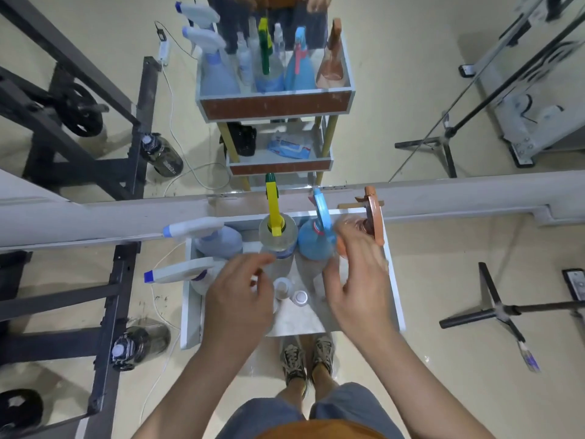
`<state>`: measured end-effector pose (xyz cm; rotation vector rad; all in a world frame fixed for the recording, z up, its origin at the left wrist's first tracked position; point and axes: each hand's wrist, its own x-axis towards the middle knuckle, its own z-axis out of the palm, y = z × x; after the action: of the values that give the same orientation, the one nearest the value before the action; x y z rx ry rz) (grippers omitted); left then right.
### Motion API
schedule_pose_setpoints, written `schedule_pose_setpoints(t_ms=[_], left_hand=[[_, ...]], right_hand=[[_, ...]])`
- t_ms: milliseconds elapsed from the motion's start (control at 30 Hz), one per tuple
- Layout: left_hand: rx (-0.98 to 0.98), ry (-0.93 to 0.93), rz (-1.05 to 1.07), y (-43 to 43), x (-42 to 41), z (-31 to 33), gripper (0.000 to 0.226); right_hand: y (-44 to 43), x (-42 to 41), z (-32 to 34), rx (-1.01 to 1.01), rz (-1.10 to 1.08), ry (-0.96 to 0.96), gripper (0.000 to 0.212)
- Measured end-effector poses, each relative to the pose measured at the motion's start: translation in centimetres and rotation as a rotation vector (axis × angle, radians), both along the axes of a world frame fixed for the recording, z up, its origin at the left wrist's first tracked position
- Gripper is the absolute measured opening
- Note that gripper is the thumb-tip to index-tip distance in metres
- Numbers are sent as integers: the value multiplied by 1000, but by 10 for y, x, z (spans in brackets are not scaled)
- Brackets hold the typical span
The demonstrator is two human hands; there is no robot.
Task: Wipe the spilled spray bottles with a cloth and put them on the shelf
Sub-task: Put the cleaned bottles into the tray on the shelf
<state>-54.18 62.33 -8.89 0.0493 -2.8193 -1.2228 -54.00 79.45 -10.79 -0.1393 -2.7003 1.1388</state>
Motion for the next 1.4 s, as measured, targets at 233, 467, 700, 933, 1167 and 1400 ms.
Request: schedule_pose_setpoints(t_ms=[233, 467, 700, 933, 1167, 1400], left_hand=[[-697, -245, -410, 8, 0, -42, 24], [-677, -168, -441, 15, -4, -33, 19], [-400, -80, -514, 75, -6, -54, 12], [-59, -167, -324, 120, -4, -69, 13], [140, -263, -248, 122, -16, -68, 10], [117, -271, -323, 152, -25, -63, 13]], right_hand=[[-19, 52, -76, -88, 187, -437, 53], [12, 54, -54, -220, -81, -189, 22], [84, 43, -58, -84, -268, -281, 15], [101, 31, -72, 5, -151, -352, 21], [104, 35, -67, -9, -162, -364, 19], [83, 63, -66, -27, -87, -373, 24]])
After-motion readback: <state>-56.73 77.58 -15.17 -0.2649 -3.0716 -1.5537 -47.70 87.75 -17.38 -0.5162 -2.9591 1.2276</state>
